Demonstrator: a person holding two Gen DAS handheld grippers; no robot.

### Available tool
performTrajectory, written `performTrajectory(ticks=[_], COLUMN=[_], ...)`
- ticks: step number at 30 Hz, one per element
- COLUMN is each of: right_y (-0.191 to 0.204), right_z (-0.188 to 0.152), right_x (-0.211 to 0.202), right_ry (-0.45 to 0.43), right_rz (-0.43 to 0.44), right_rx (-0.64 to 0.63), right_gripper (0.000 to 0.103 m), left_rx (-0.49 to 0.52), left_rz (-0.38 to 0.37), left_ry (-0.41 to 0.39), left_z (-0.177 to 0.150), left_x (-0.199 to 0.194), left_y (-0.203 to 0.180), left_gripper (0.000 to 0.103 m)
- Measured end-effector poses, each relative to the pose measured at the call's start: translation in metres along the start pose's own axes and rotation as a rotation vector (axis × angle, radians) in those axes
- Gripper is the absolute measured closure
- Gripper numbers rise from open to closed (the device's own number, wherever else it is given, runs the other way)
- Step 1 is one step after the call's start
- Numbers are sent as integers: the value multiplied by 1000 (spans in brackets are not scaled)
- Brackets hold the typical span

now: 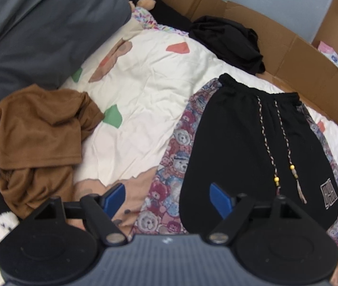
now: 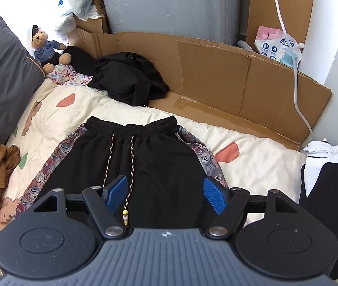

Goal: Fold clothes
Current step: 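Lower both grippers toward the pants leg hems, closing the left gripper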

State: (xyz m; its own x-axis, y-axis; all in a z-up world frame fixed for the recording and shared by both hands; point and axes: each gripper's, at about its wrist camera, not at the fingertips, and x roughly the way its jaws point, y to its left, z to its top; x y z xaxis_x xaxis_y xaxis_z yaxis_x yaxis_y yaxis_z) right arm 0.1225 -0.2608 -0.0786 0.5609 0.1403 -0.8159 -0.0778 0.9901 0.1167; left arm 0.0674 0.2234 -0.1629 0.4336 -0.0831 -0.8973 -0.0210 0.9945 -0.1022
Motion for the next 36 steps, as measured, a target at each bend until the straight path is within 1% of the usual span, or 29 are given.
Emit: performTrajectory(ticks=[5,12,15,19,22,23,26,27,29,31,32,33,36], right_y=[3,-3,-3,-5,-4,-3,1,1,2,2,2,0,-5], right_z=[-3,-8,-9,-11,-13,-13,-13,-13,-14,-15,-15,-15,-16], right_x=[3,6,7,13,19,21,27,28,32,36,38,38,39], right_ry=[13,30,34,43,57,59,63,66,74,82,86,89,89], right_rz=[10,8,6,7,5,5,6,9,17,25,29,35,23], right_rx=[-12,-13,-24,-10,-19,-20,-22,-19,-9,2,7,21,48], right_gripper=[27,27,27,27,27,27,27,27,27,27,27,27,27], left_rx=[6,3,-24,-70,-91,-98,-120,-128,-134,-159,-173,-186,-220], left_rz=[-17,-34,-8,4,69,78,76,75,78,84,90,95,87], left_ry=[5,63,64,109,145,161,210,226,253,284,298,312,341], left_z=[-1,-2,-3,-7,-13,-16,-24,-26,-29,-32,-35,-38,-46], left_x=[5,13,13,22,32,35,47,51,58,66,69,72,79], left_y=[-6,-5,0,10,19,23,32,35,41,50,53,57,65], left_gripper=[22,22,18,16,17,17,25,31,44,70,75,83,87])
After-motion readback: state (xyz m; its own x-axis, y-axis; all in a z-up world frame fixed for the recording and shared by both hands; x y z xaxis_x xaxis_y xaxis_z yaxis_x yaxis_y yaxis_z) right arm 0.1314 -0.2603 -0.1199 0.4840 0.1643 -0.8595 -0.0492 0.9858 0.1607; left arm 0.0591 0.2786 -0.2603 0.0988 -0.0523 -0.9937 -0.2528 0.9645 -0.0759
